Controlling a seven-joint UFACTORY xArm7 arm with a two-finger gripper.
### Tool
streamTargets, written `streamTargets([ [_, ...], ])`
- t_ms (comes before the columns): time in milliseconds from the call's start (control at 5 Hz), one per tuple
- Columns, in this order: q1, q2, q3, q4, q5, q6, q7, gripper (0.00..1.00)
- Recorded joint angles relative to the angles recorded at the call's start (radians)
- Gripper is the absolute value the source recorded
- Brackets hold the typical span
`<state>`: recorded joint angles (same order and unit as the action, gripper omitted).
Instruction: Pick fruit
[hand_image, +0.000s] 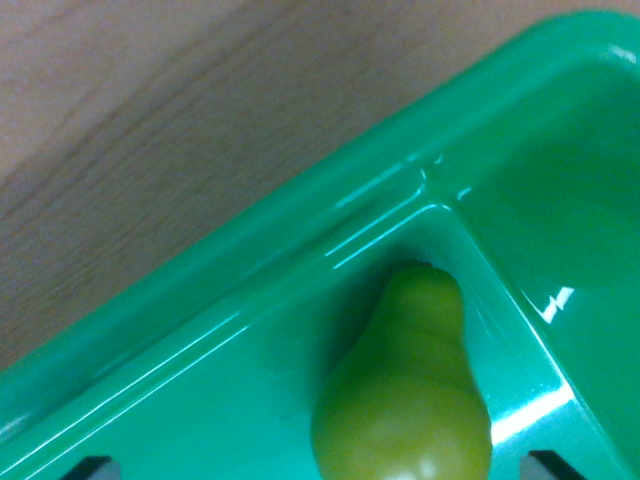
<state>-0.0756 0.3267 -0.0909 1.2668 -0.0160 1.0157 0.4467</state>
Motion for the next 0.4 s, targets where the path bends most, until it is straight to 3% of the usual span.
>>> streamTargets([
  [200, 0.0000, 0.000, 0.000, 0.000, 0.0000, 0.000, 0.000, 0.00],
  [400, -0.0074, 0.019, -0.005, -0.030, 0.0057, -0.040, 0.030, 0.00],
])
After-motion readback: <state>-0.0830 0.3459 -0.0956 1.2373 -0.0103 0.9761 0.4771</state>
